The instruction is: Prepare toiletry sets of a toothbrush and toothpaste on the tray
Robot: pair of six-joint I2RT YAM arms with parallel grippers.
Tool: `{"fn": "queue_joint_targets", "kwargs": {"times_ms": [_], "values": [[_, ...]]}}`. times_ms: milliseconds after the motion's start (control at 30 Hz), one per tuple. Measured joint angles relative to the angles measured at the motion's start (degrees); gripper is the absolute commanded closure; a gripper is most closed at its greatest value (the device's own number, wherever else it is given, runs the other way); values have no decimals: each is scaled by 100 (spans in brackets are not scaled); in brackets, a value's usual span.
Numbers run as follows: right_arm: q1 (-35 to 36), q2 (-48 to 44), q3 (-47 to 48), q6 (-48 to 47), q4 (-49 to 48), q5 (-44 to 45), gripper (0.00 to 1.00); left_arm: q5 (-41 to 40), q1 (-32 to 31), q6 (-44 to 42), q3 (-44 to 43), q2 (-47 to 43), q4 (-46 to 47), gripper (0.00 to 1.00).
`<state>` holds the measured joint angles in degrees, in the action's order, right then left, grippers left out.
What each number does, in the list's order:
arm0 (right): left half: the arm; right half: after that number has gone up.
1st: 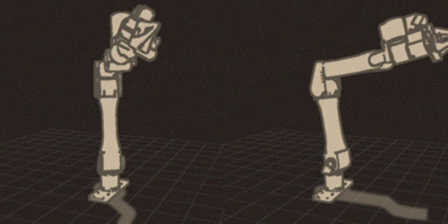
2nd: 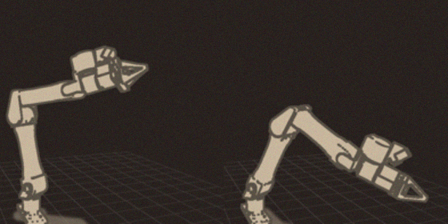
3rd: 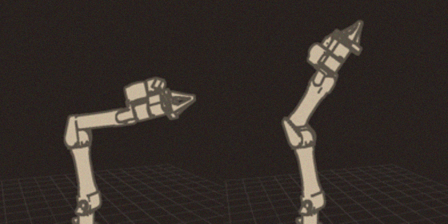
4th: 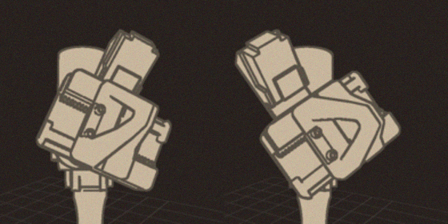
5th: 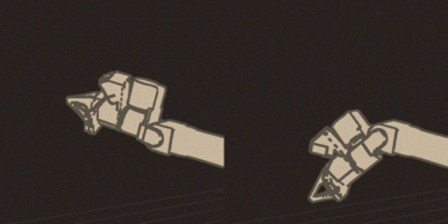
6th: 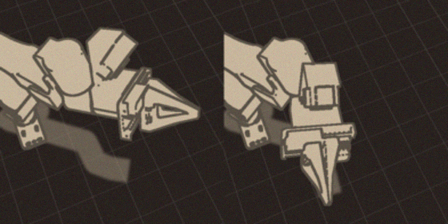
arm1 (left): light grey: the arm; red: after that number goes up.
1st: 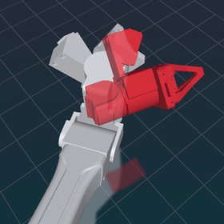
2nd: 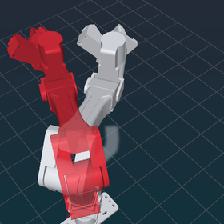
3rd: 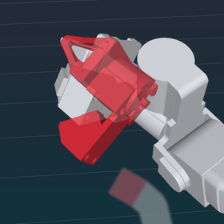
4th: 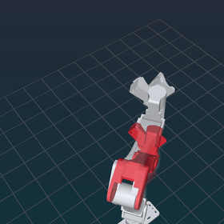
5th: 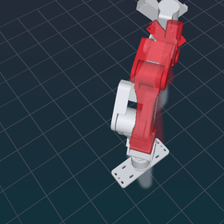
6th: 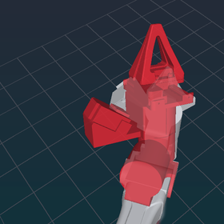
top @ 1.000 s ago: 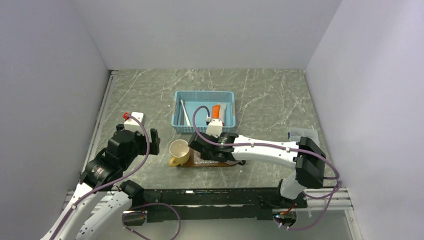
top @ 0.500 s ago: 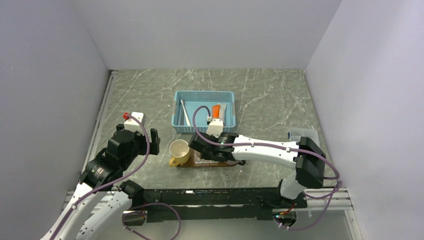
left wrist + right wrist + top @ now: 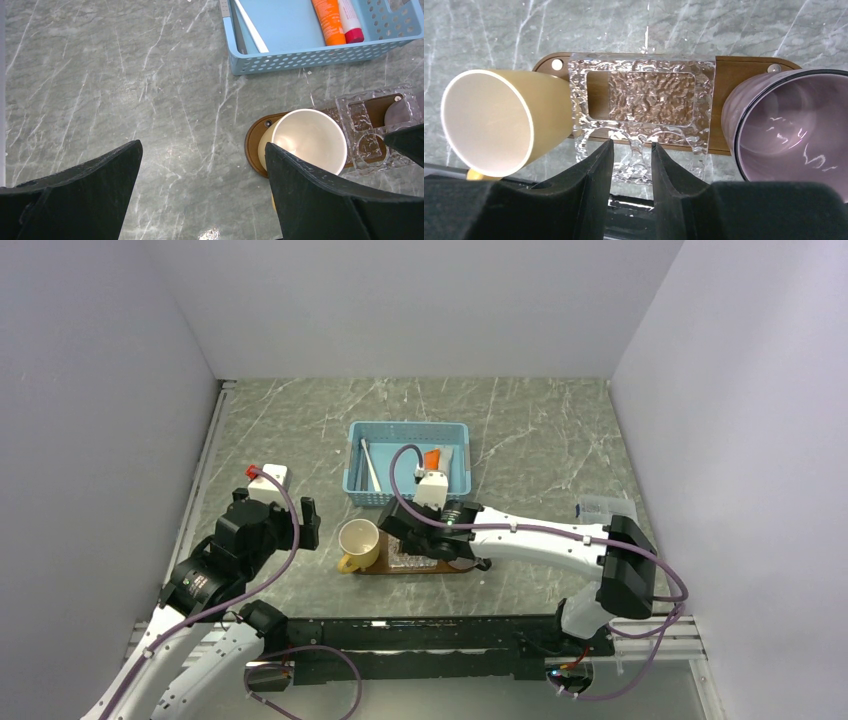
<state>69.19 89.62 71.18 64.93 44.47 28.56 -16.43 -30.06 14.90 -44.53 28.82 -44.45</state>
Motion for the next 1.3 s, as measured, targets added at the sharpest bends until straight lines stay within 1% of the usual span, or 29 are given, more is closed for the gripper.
{"fn": "queue_joint_targets", "kwargs": {"times_ms": [233,400,533,633,800,967,1100,1300], "values": [[2,-179,221,-131,96,20,64,0,0,0,0,0,0,1],[-20,-343,433,-407,221,131,64,0,0,0,0,0,0,1],[-188,-350,732,-748,291,136,65,2,0,0,0,2,0,1],[-527,-350,881,-1093,289,72,64,2,0,0,0,20,0,1],[-1252,-343,970,-1718,260,-223,61,0,0,0,0,61,0,1],[-1878,-140,1187,-2232,146,-516,61,-2,0,0,0,136,0,1],[-2291,236,1272,-2557,-24,-791,61,-4,0,0,0,197,0,1],[-2761,1086,1635,-2907,-195,-1172,60,-2,0,0,0,264,2,0]]}}
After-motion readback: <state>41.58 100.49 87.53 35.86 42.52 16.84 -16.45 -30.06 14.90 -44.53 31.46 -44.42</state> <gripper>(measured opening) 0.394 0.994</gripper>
